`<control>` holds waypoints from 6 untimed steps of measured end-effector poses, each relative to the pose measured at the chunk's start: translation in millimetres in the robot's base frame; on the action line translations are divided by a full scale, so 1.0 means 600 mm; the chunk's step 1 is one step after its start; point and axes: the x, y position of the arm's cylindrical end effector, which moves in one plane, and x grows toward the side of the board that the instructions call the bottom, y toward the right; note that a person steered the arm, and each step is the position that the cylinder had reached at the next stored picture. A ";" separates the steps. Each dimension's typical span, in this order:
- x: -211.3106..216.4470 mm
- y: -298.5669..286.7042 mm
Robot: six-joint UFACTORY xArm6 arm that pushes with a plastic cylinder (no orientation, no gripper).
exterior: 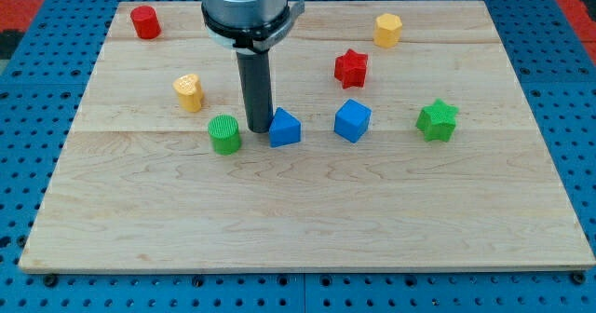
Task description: Move the green circle below the yellow heart
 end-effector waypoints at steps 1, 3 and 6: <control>0.014 -0.098; 0.129 -0.133; 0.076 -0.246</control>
